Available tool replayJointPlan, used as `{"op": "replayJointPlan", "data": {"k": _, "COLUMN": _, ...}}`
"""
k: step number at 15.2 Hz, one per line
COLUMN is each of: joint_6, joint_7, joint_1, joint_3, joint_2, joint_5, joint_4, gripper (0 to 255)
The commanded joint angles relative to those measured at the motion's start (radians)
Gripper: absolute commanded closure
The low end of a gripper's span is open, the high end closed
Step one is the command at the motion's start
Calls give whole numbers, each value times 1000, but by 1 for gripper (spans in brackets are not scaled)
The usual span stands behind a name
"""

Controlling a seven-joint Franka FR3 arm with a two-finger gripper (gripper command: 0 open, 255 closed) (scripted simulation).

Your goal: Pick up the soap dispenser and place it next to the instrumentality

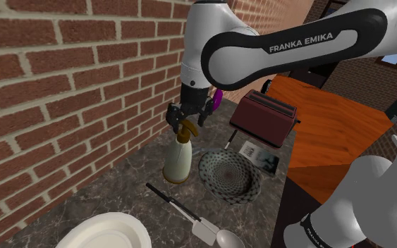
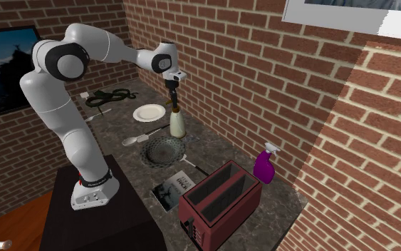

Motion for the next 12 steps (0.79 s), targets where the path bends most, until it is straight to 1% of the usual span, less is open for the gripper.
{"op": "replayJointPlan", "data": {"k": 1, "joint_6": -34, "joint_7": -2, "joint_1": 0, "joint_3": 0, "joint_2": -10, "joint_5": 2, "joint_4": 24, "gripper": 0}}
{"op": "replayJointPlan", "data": {"k": 4, "joint_6": -126, "joint_7": -5, "joint_1": 1, "joint_3": 0, "joint_2": -30, "joint_5": 7, "joint_4": 97, "gripper": 0}}
{"op": "replayJointPlan", "data": {"k": 12, "joint_6": -126, "joint_7": -5, "joint_1": 1, "joint_3": 0, "joint_2": -30, "joint_5": 7, "joint_4": 97, "gripper": 0}}
